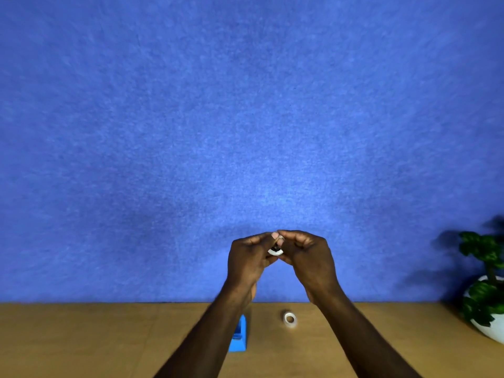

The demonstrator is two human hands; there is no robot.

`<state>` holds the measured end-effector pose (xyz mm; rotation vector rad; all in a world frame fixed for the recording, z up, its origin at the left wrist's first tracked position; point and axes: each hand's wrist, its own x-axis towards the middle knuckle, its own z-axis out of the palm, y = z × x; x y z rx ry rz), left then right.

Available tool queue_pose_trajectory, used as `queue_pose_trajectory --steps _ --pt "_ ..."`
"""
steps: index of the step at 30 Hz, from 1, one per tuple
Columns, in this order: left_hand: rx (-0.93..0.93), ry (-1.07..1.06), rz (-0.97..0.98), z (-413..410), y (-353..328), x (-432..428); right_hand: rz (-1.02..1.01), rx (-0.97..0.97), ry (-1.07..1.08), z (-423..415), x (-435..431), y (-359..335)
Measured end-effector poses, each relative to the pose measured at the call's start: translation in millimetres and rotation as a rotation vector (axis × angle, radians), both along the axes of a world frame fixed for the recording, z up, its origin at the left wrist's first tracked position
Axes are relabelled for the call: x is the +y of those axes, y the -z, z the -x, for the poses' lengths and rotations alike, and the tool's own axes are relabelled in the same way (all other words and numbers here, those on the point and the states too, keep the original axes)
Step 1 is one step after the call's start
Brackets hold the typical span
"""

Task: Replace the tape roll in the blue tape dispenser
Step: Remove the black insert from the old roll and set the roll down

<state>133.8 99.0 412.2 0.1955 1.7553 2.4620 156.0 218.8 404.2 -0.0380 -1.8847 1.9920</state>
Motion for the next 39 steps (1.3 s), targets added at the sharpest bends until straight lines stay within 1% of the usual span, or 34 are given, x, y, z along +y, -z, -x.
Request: queue_pose_trajectory --steps 8,12,15,21,29,39 --pt "0.03 -0.005 0.009 -2 -4 1 -0.019 0.018 -0.012 0 2 -3" --pt "0.035 0.087 -0.055 -4 -4 -3 0.045 -0.005 -0.036 1 8 -5" --pt "0.053 0.142 -0.044 -5 -3 -5 0.058 -0.022 -0.066 3 11 -5" --pt "0.024 0.122 -0.05 -1 0 -5 0.047 -0.041 -0.025 8 8 3" --pt "-0.005 0.101 -0.043 7 7 -3 0.011 -0.023 -0.041 12 9 7" --pt "-0.003 0.102 -0.053 7 8 -3 0.034 -0.05 -0.019 17 10 8"
